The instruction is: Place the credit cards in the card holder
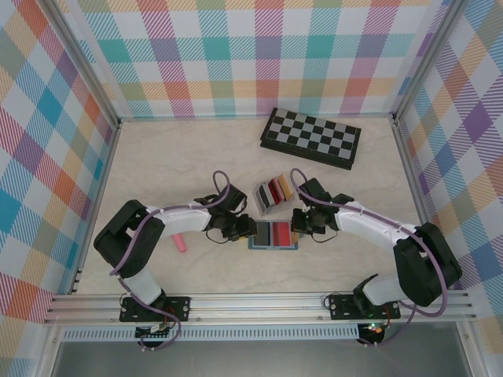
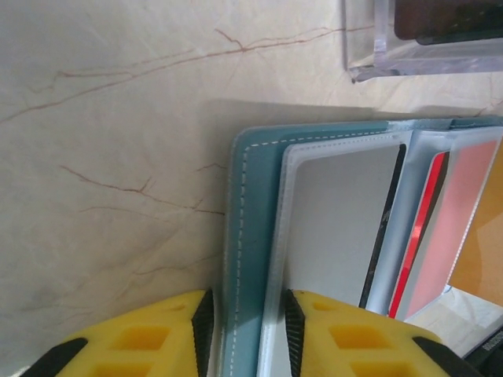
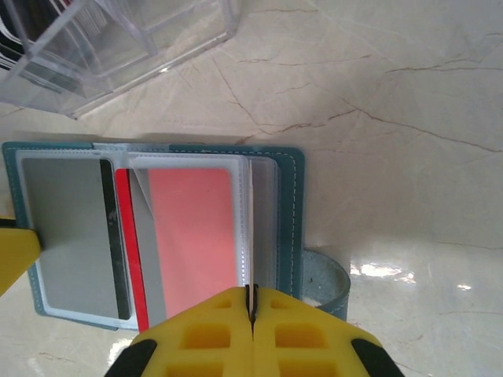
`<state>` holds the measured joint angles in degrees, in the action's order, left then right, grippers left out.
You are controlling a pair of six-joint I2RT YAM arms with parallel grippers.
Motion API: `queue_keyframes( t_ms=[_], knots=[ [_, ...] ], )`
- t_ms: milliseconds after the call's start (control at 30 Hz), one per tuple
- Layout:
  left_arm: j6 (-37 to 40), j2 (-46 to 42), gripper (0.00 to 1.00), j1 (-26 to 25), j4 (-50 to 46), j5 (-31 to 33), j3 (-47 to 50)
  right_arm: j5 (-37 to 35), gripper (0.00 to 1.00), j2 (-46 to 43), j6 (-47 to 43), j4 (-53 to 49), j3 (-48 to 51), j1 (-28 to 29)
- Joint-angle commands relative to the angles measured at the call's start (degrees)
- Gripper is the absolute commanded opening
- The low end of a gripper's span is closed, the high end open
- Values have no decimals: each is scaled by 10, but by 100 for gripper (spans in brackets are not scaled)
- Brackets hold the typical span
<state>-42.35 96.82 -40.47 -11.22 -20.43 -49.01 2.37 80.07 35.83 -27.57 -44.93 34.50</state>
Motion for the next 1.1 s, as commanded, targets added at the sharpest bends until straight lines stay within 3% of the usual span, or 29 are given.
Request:
queue_keyframes(
  t_ms=[0, 200, 467, 800, 1067],
  knots=[
    [1, 14, 27, -12, 14, -10, 5, 23, 6, -21, 15, 16, 1, 3],
    [0, 14, 19, -16, 17, -7, 4, 18, 7, -37, 13, -13, -27, 4],
    [-5, -1, 19, -18, 19, 2, 7, 47, 8, -53, 14, -16, -46, 13],
    [-13, -59, 35, -18, 12, 44, 18, 93, 9, -25, 13, 20, -47, 19],
    [-15, -66, 44, -18, 13, 47, 20, 61, 10, -20, 13, -6, -58, 22]
  ],
)
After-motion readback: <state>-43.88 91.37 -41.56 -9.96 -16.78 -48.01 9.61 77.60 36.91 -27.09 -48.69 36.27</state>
